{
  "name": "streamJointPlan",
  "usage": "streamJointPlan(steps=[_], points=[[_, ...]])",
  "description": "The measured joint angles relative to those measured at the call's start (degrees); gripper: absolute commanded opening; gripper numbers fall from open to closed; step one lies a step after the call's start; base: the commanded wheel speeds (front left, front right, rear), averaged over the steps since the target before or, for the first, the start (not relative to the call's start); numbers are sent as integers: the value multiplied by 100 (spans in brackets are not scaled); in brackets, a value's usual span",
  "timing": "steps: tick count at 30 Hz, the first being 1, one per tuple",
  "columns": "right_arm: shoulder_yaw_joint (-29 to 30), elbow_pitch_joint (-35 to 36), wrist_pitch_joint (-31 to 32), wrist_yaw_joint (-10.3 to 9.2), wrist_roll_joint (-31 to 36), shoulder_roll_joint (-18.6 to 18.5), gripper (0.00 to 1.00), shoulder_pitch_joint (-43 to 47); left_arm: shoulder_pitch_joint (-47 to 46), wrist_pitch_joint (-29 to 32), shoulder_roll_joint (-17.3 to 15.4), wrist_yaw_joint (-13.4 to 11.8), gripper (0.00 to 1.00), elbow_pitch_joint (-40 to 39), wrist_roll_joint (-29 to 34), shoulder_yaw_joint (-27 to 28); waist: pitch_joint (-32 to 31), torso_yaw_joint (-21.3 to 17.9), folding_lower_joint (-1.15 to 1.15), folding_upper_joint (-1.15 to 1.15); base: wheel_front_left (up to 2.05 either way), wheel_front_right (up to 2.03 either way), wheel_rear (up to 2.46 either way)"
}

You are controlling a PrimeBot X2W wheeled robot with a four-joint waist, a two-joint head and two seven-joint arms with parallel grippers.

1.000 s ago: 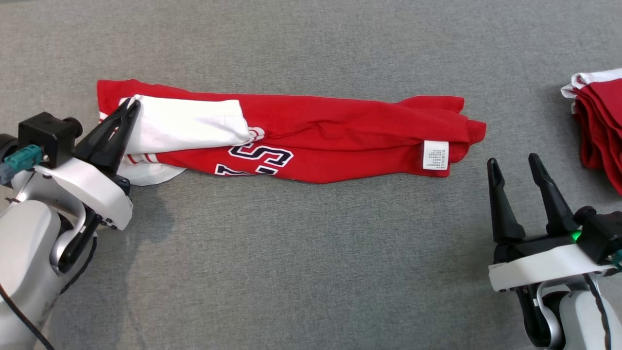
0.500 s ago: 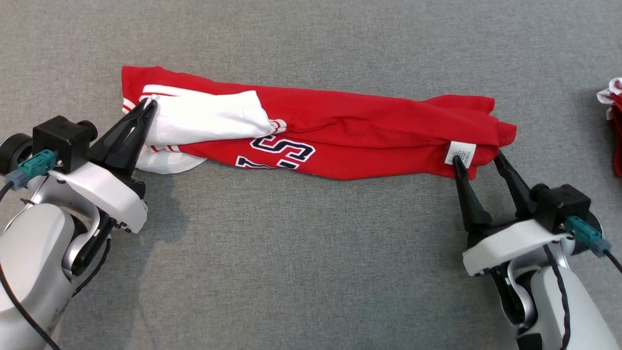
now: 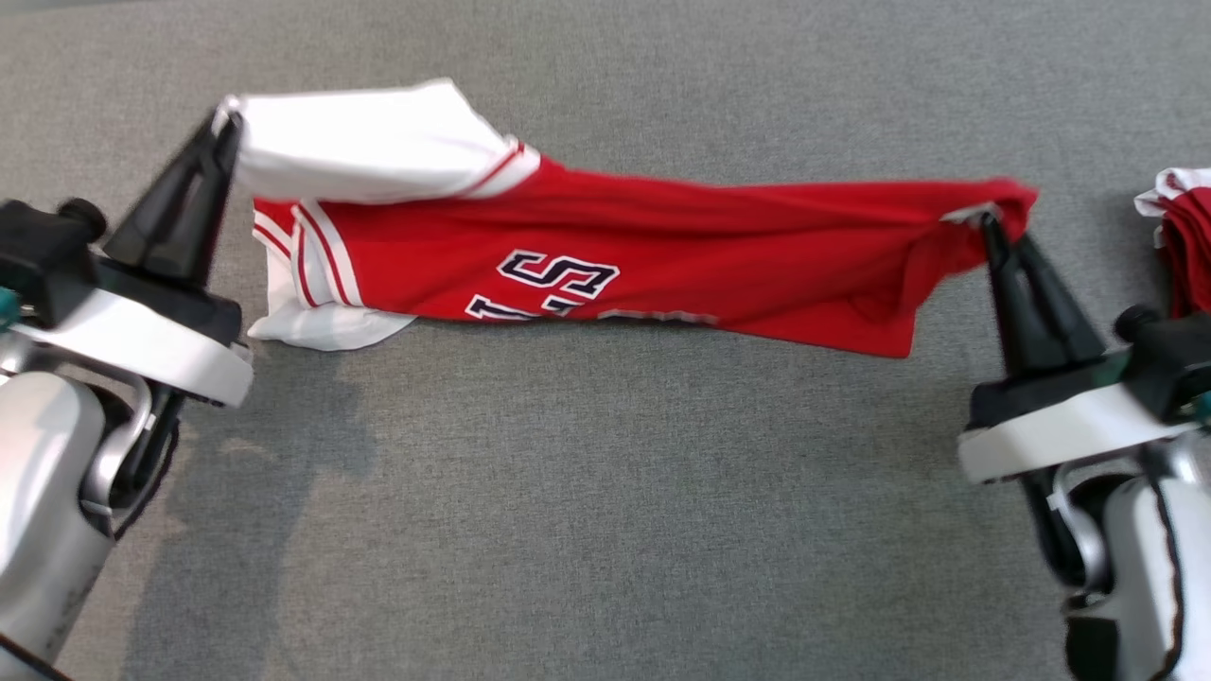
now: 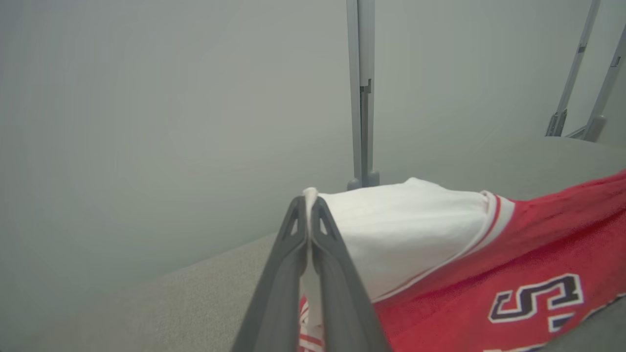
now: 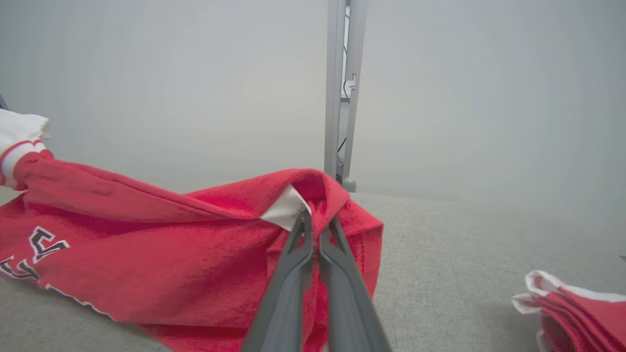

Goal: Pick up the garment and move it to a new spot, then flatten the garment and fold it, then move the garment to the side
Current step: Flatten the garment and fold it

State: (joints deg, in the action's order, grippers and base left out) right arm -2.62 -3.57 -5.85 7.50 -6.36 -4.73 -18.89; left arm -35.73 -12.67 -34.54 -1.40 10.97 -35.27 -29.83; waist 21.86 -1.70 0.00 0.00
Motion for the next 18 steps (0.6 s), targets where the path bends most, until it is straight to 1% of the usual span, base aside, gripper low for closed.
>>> streamJointPlan(steps=[6, 7, 8, 10, 13, 16, 18], points=[[124, 1046, 468, 0, 143, -355, 0, -330, -159, -133, -169, -439, 0, -939, 109, 495, -232, -7, 0, 0, 0, 0, 0], [142, 1206, 557, 0, 145, -427, 0, -408, -213, -149, -198, -516, 0, -1104, 129, 582, -273, 2, 0, 0, 0, 0, 0], [171, 1492, 698, 0, 144, -531, 0, -562, -348, -149, -265, -645, 0, -1417, 198, 724, -353, 21, 0, 0, 0, 0, 0], [208, 1745, 848, 0, 133, -628, 0, -726, -521, -147, -333, -766, 0, -1714, 257, 868, -435, 44, 0, 0, 0, 0, 0], [260, 2039, 1035, 0, 104, -787, 0, -1000, -862, -34, -454, -924, 0, -2124, 364, 1038, -559, 80, 0, 0, 0, 0, 0], [335, 2243, 1170, 0, 37, -875, 0, -1254, -1240, 114, -554, -1027, 0, -2483, 475, 1146, -666, 107, 0, 0, 0, 0, 0], [405, 2339, 1227, 0, -16, -895, 0, -1422, -1482, 216, -588, -1053, 0, -2662, 524, 1194, -725, 116, 0, 0, 0, 0, 0]])
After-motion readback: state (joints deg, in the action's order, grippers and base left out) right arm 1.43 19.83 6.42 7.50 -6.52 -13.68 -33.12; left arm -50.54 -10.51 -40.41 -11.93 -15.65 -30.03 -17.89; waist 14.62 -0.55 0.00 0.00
